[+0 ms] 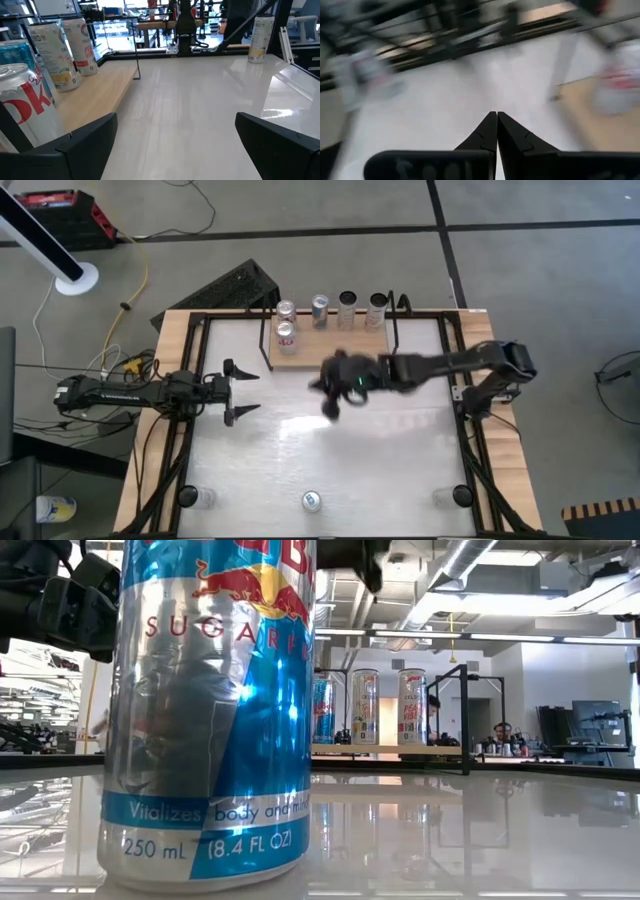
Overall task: Place canned beverage on shelf
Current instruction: Put the blue soda can on the shelf aligned with the other blue soda can on the shelf
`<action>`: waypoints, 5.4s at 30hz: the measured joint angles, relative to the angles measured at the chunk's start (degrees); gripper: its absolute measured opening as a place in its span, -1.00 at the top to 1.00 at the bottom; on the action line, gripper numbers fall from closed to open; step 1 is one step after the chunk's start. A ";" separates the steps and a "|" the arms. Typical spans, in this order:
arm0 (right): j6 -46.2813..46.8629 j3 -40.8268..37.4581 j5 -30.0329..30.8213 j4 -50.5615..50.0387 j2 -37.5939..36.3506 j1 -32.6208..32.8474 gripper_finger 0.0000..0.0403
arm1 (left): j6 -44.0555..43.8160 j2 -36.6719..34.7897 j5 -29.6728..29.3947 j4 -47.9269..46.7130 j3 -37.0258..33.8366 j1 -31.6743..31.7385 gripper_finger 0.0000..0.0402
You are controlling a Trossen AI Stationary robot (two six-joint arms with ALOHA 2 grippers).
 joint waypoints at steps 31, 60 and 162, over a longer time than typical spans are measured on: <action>-1.88 12.64 5.93 8.39 16.67 23.90 -0.45 | -2.78 0.00 2.14 -0.78 0.00 0.00 -0.96; -1.41 14.91 4.34 -2.53 21.33 26.71 -0.81 | 10.55 -0.02 1.50 7.21 0.00 0.01 -0.96; -25.87 3.64 -1.44 -2.24 10.14 -25.45 -0.24 | 12.05 -0.04 -0.63 8.18 0.02 0.00 -0.96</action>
